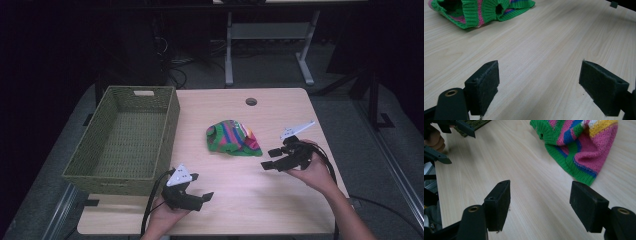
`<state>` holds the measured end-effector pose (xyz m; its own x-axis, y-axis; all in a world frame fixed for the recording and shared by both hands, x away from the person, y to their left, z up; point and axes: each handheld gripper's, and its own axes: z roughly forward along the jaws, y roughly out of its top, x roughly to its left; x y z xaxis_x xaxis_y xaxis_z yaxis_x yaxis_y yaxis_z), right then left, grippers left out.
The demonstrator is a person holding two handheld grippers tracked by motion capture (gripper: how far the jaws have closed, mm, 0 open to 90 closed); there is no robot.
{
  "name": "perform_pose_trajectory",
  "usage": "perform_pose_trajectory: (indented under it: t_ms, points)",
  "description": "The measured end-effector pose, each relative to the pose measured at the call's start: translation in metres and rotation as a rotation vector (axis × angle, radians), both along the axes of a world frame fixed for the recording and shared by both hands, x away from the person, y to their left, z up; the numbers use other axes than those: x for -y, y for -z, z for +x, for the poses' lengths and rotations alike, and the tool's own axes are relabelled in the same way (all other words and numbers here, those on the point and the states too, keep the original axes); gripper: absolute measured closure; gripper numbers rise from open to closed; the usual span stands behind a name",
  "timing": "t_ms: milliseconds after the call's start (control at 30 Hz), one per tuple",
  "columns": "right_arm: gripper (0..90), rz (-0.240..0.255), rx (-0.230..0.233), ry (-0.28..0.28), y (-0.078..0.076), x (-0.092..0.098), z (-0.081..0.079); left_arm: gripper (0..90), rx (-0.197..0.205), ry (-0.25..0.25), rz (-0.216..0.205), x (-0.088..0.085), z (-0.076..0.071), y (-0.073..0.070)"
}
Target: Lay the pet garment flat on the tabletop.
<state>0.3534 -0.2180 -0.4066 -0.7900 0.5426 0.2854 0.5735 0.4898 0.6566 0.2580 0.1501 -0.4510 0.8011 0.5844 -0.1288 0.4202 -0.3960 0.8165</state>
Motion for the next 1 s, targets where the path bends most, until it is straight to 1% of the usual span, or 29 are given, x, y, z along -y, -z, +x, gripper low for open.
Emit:
perform_pose_trajectory:
  t_ms: [33, 100, 333, 367, 433, 500, 533, 567, 633, 767, 800, 900, 1000]
  points:
    - [32.7, -0.005, 0.003, -0.008, -0.002, -0.004, 0.004, 16.3, -0.003, 0.003, 0.008, 0.000, 0.000, 0.000]
    - [32.6, -0.010, 0.003, -0.015, -0.005, -0.008, 0.007, 16.3, -0.001, 0.003, 0.012, 0.000, -0.001, 0.000]
    - [32.6, -0.032, 0.014, -0.034, -0.015, -0.026, 0.022, 16.3, 0.006, 0.004, 0.007, 0.000, -0.002, -0.001]
    - [32.6, -0.032, 0.014, -0.034, -0.015, -0.026, 0.022, 16.3, 0.008, 0.005, 0.007, 0.000, -0.001, -0.001]
    - [33.2, -0.030, 0.002, -0.039, -0.018, -0.034, 0.031, 16.3, 0.006, 0.008, 0.011, 0.000, -0.001, -0.001]
    - [33.3, -0.034, -0.007, -0.046, -0.019, -0.038, 0.035, 16.3, 0.003, 0.009, 0.011, 0.001, -0.001, -0.001]
    - [33.3, -0.053, -0.005, -0.049, -0.019, -0.041, 0.038, 16.3, 0.005, 0.012, 0.016, 0.000, -0.001, -0.001]
    - [33.3, -0.058, -0.008, -0.046, -0.020, -0.043, 0.040, 16.3, 0.005, 0.012, 0.017, 0.000, -0.001, -0.001]
    - [33.3, -0.051, -0.014, -0.046, -0.021, -0.046, 0.045, 16.3, 0.006, 0.012, 0.022, 0.000, -0.001, 0.000]
    - [33.3, -0.041, -0.016, -0.037, -0.025, -0.050, 0.053, 16.3, 0.009, 0.007, 0.009, -0.001, -0.002, -0.001]
    - [33.3, -0.047, -0.010, -0.033, -0.025, -0.052, 0.055, 16.3, 0.010, 0.007, 0.008, -0.001, -0.001, -0.002]
    - [33.3, -0.063, -0.018, -0.023, -0.024, -0.056, 0.062, 16.3, 0.006, 0.006, -0.006, -0.001, -0.001, -0.002]
    - [33.3, -0.072, -0.020, -0.021, -0.024, -0.058, 0.066, 16.3, 0.005, 0.011, 0.002, -0.001, 0.000, -0.001]
